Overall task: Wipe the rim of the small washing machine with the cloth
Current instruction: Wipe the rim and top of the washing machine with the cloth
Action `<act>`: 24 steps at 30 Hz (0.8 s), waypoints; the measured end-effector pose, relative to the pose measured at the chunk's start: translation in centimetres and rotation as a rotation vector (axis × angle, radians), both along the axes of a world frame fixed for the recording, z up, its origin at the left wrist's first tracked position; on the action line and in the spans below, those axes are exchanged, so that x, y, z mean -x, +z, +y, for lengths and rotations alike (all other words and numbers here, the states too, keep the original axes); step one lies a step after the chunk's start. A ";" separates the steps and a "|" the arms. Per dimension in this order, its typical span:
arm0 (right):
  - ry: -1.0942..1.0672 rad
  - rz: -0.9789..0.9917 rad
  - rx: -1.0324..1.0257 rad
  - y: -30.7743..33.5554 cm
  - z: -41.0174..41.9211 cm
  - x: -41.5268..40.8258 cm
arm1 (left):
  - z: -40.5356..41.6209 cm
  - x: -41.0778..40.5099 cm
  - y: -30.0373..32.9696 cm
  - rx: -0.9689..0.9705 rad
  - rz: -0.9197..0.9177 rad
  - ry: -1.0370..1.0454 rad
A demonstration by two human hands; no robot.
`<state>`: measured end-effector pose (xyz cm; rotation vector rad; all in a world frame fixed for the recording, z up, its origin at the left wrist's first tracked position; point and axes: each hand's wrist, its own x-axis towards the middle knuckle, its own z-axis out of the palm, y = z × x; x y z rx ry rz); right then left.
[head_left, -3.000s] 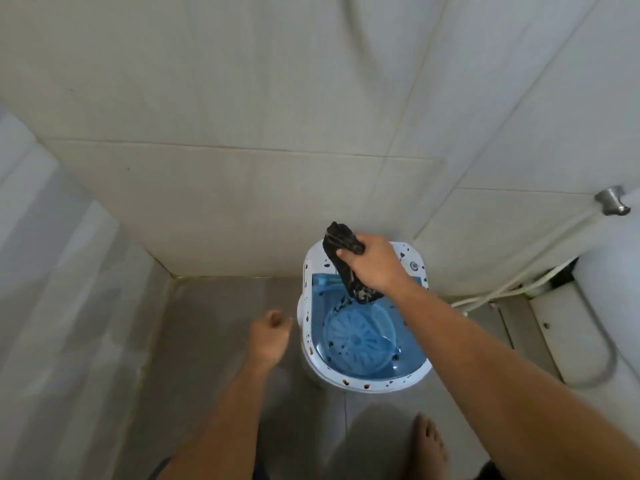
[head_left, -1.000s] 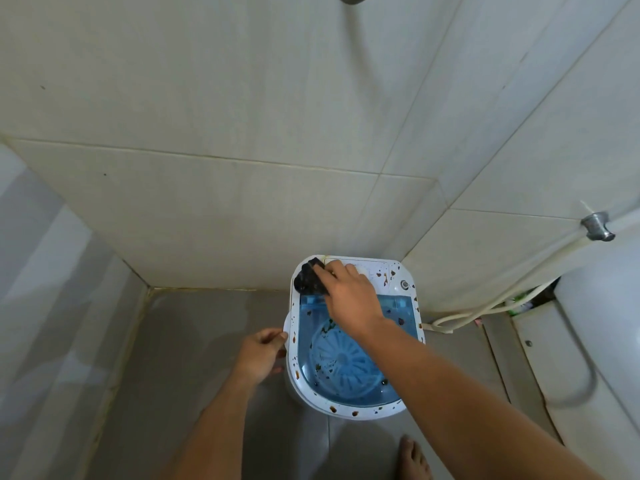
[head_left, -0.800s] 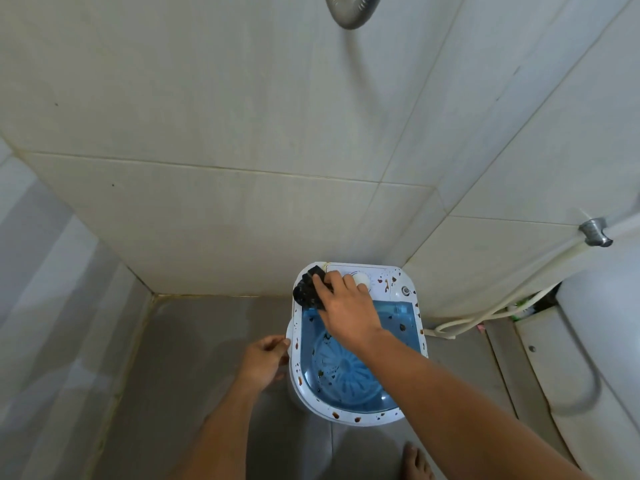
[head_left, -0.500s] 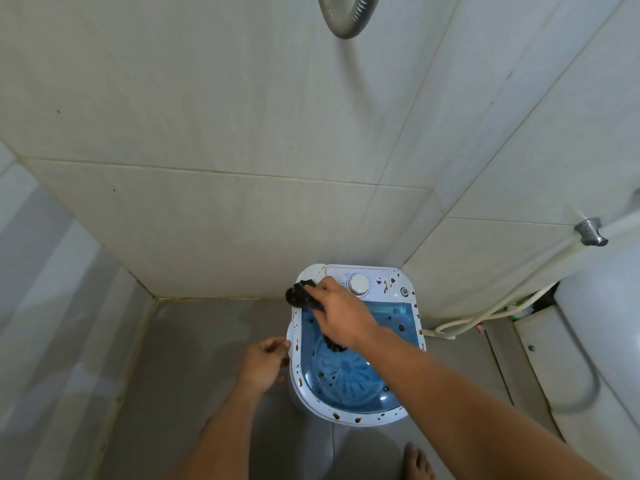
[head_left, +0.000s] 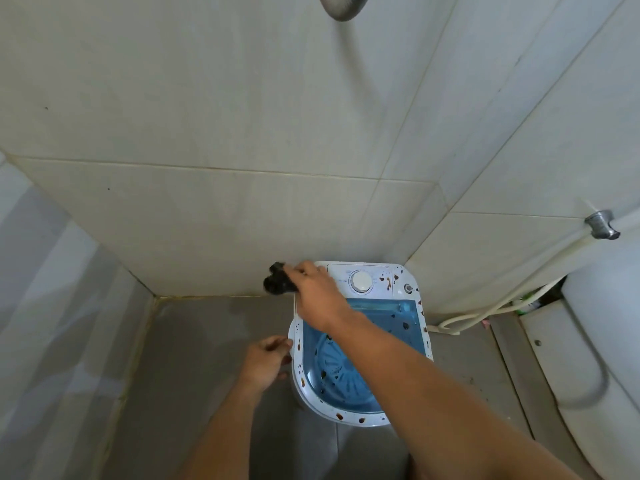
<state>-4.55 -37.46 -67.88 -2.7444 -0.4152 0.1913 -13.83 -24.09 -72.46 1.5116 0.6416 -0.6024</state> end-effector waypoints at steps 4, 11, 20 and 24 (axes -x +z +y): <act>-0.118 -0.097 -0.294 0.7 -0.5 -1.5 | 0.0 0.0 -0.1 0.006 -0.011 0.013; -0.335 -0.186 0.010 0.1 -3.0 -0.8 | 0.0 0.1 -0.2 0.019 -0.015 0.009; 0.057 -0.078 -0.247 -0.1 -1.8 0.5 | 0.1 -0.1 -0.4 0.009 0.000 0.010; -0.259 -0.212 -0.048 1.6 -4.8 -2.6 | -0.1 0.0 -0.1 -0.003 -0.010 -0.003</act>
